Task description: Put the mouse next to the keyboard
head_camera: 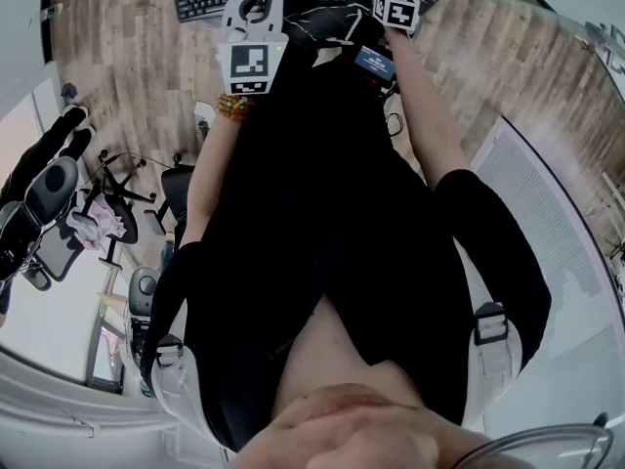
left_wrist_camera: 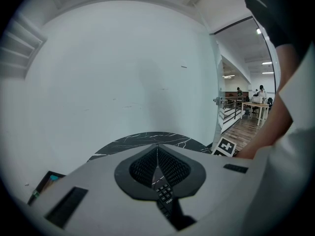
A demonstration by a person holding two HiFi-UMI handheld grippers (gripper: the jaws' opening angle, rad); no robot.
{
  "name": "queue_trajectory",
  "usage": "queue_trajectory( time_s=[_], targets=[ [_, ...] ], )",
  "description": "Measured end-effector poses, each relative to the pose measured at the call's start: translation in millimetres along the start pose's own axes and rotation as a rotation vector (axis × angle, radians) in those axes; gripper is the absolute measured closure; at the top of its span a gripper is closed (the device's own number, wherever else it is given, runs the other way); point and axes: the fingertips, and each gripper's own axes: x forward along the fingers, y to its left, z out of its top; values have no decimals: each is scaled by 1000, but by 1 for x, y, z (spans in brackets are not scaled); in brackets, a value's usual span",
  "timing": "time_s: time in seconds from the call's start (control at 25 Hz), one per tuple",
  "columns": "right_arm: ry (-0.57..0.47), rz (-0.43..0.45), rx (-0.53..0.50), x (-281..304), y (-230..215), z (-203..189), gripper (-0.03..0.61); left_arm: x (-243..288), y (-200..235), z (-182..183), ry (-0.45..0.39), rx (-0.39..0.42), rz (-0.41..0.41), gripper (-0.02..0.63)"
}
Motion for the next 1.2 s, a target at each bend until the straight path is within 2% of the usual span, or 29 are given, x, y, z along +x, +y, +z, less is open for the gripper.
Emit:
queue_trajectory(
  time_s=[0.28, 0.32, 0.4, 0.44, 0.52, 0.68, 0.72, 0.8, 0.84, 0.92, 1.04, 1.2],
  targets=[
    [61, -45, -27, 6, 0, -3, 290, 2, 0, -2, -3, -5, -2, 597],
    [108, -62, -10, 2, -1, -11, 290, 1, 0, -1, -4, -6, -1, 597],
    [273, -109, 51, -12, -5, -42, 290, 1, 2, 0, -5, -8, 3, 597],
    [273, -109, 51, -12, -4, -42, 290, 0, 3, -1, -4, -8, 5, 597],
    [145, -75, 5, 0, 0, -16, 290, 0, 5, -2, -3, -9, 9, 597],
    [297, -112, 54, -10, -4, -42, 290, 1, 6, -2, -7, -12, 10, 597],
    [279, -104, 42, -7, -4, -37, 290, 1, 5, -2, -8, -13, 9, 597],
    [157, -64, -14, 5, 0, -12, 290, 2, 5, -1, -11, -15, 7, 597],
    [135, -60, -27, 8, -1, -6, 290, 2, 4, -1, -13, -16, 5, 597],
    [124, -65, -28, 7, -3, -4, 290, 3, 3, 2, -20, -19, 3, 597],
    [96, -27, -20, 6, 2, -3, 290, 3, 0, 6, -35, -22, -4, 597],
    [125, -35, -50, 5, -3, -7, 290, 2, -6, 10, -49, -20, -14, 597]
  ],
)
